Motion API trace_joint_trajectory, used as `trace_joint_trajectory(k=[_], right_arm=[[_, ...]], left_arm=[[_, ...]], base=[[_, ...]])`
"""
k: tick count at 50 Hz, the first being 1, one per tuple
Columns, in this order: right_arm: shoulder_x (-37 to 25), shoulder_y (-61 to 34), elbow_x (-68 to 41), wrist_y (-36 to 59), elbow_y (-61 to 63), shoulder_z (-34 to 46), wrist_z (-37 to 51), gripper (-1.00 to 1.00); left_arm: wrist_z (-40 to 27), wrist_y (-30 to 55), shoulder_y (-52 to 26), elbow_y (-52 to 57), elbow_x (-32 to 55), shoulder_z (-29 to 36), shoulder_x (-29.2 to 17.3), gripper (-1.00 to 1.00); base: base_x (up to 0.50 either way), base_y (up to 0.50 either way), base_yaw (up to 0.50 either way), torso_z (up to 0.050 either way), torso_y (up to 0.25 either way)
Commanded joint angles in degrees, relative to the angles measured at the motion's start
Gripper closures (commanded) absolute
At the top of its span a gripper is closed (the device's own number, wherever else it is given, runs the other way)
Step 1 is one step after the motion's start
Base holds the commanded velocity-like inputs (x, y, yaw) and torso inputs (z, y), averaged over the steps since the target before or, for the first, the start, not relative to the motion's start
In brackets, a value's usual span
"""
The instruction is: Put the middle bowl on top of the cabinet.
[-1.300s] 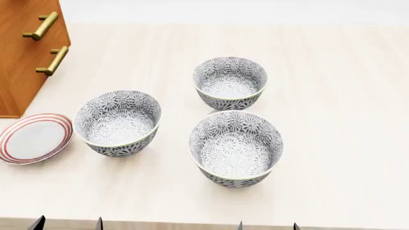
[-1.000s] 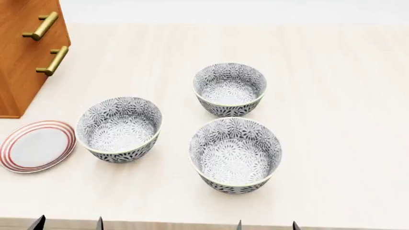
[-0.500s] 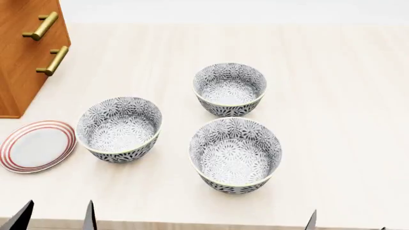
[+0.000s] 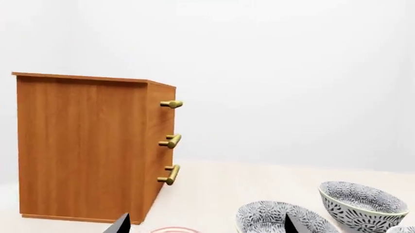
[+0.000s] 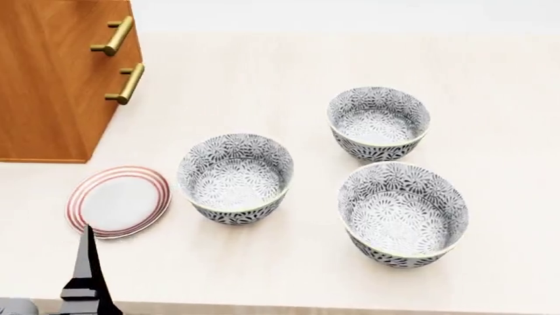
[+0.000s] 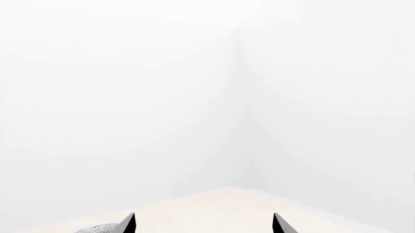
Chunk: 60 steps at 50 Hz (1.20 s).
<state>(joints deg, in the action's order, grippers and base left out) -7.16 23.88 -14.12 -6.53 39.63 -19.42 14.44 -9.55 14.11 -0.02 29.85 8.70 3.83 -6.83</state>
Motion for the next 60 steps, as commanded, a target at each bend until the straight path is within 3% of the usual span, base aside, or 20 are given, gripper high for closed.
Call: trace_joint_trajectory(k=[1,20,28,50,60], right_arm=[[-0.4,1.7,-0.5,-1.4,1.8,-1.1,1.2,-1.0],[-1.4,1.4,0.4,-0.2,2.1,0.0,2.9,-1.0],[-1.9,1.6,-3.9,-0.2,2.0,-0.3,2.7,-1.0],[-2.3,2.3,-2.2,0.0,2.9,-0.5,5.0,-1.0],[-2.4,3.6,-3.3,-1.1,3.8,-1.5,5.6,-1.0]], left_arm=[[-1.1,1.0,-0.2,2.3,1.4,-0.4,-1.0,-1.0],[-2.3,1.5,-0.6,2.4,2.7,-0.2,-1.7,-1.0],[-2.7,2.0,-0.4,3.0,3.4,0.0,-2.1,-1.0],[-3.9,2.8,-0.9,3.9,5.3,-0.4,-3.1,-1.0],[-4.6,3.3,-0.8,4.7,6.2,-0.5,-3.6,-1.0]], base=[[0.0,0.5,0.0,0.0,0.0],[0.0,0.5,0.0,0.0,0.0],[0.0,0.0,0.0,0.0,0.0],[0.49,0.0,0.0,0.0,0.0],[0.0,0.0,0.0,0.0,0.0]])
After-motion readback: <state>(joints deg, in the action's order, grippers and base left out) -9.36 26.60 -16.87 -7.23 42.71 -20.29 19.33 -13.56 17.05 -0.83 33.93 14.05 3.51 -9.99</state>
